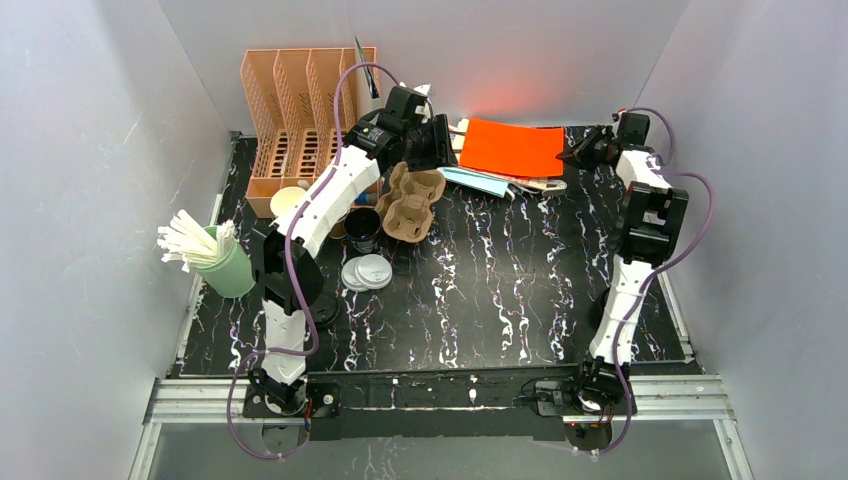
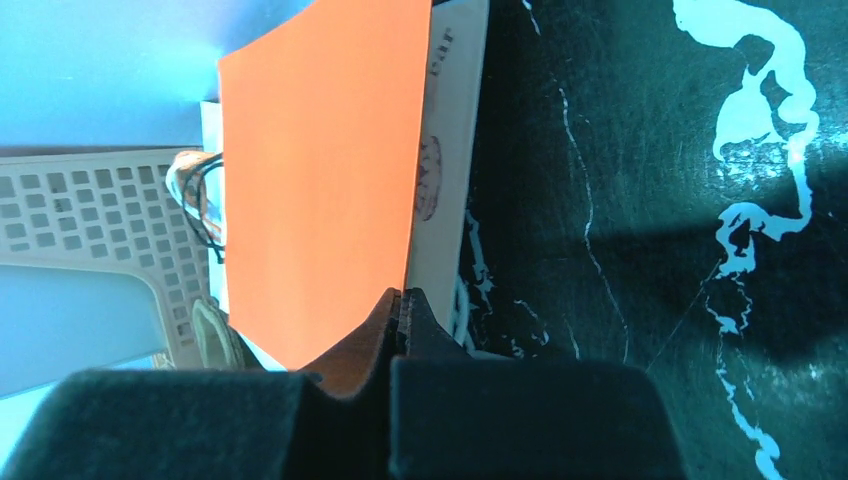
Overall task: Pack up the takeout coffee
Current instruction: Pick up the takeout bag from the takeout bag.
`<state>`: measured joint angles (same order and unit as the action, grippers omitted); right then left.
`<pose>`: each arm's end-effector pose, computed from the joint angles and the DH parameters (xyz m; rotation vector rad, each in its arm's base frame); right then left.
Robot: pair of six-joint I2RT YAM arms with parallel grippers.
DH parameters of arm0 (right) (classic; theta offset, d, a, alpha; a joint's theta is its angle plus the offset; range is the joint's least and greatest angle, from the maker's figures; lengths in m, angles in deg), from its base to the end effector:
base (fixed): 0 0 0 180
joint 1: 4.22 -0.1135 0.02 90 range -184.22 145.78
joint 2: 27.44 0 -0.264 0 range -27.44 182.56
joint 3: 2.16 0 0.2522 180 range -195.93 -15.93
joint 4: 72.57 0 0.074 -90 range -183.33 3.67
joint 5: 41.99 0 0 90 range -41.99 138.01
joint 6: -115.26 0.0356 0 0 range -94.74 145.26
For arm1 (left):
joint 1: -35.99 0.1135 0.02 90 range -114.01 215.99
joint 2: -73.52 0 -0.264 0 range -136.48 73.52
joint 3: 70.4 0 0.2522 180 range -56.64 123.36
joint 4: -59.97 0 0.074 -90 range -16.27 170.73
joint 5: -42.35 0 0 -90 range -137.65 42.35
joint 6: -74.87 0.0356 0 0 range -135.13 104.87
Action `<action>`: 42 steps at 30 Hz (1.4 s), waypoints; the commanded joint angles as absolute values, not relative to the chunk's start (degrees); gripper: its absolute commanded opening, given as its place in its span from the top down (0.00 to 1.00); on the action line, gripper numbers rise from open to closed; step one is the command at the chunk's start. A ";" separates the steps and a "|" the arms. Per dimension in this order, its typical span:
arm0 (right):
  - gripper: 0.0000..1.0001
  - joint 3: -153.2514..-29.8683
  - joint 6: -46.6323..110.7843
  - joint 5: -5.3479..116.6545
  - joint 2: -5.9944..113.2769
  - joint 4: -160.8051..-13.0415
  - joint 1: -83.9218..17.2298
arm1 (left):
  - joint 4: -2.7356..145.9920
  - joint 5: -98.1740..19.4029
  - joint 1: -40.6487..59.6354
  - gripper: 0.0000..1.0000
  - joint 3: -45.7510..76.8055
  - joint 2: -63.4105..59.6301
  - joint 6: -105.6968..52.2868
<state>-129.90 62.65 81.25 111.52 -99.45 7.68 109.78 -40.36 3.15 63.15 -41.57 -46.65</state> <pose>0.5404 -0.0939 0.1737 0.6353 2.1614 0.8884 0.3878 -0.2557 0.3756 0.1049 2.2164 -0.7830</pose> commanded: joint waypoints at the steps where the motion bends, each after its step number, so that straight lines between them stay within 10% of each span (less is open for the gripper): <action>1: 0.99 -130.16 61.52 84.01 102.77 -99.03 8.08 | 111.85 -40.51 3.21 0.51 65.95 -39.83 -46.27; 9: 0.99 -128.23 64.38 85.40 90.57 -107.82 8.09 | 111.92 -38.45 2.23 0.51 67.72 -40.41 -47.42; 21: 0.99 -121.84 76.43 84.57 69.73 -129.25 6.85 | 112.20 -56.95 -14.53 0.15 68.09 -38.23 -25.85; 42: 0.99 -106.22 70.82 96.02 50.90 -138.81 9.74 | 103.64 -51.39 -14.24 0.20 43.94 -18.21 -64.77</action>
